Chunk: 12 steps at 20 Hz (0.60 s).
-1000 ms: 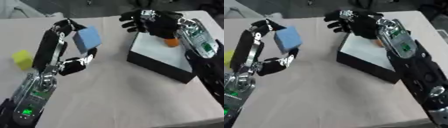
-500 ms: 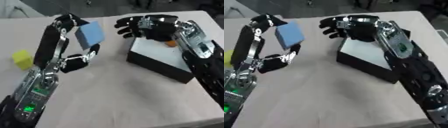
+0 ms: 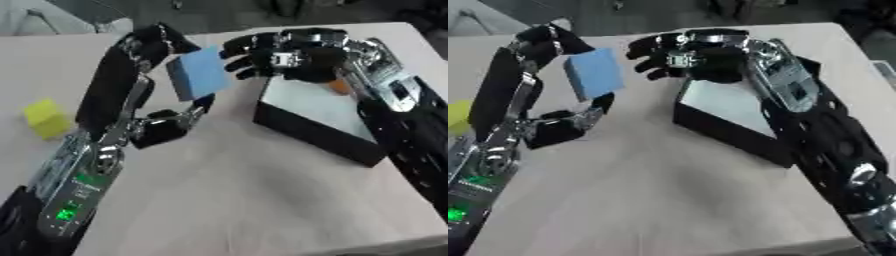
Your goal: Pick up the objects with one hand, pass them to the other hand, and then place them into the box on the other side of the table.
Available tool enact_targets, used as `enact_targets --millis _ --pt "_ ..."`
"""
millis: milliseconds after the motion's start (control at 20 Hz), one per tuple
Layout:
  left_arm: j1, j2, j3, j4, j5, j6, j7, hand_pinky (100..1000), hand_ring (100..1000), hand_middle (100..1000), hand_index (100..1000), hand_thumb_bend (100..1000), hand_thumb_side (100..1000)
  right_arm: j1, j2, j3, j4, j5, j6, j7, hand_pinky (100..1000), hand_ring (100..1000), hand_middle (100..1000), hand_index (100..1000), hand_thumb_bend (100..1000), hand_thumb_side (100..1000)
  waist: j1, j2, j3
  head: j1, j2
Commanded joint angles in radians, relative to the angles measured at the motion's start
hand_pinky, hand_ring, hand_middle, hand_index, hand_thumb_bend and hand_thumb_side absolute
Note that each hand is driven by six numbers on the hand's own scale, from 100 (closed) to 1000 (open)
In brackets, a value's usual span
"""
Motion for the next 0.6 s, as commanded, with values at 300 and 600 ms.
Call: enact_targets --millis 300,600 --pt "-0.050 0.012 -0.027 -0.029 -0.142 -0.118 0.078 796 707 625 604 147 100 -0.039 0.007 0.023 -0.032 -0.027 -0.008 0.008 1000 1000 1000 1000 100 563 -0.019 -0.013 -0.001 -0.018 -0.014" --pt "-0.060 0.007 -0.033 -0.011 -0.181 -0.132 0.126 795 711 628 605 160 100 -0.022 -0.009 0.046 -0.079 -0.050 -0.029 0.008 1000 1000 1000 1000 100 572 -0.020 -0.010 0.001 -0.027 -0.020"
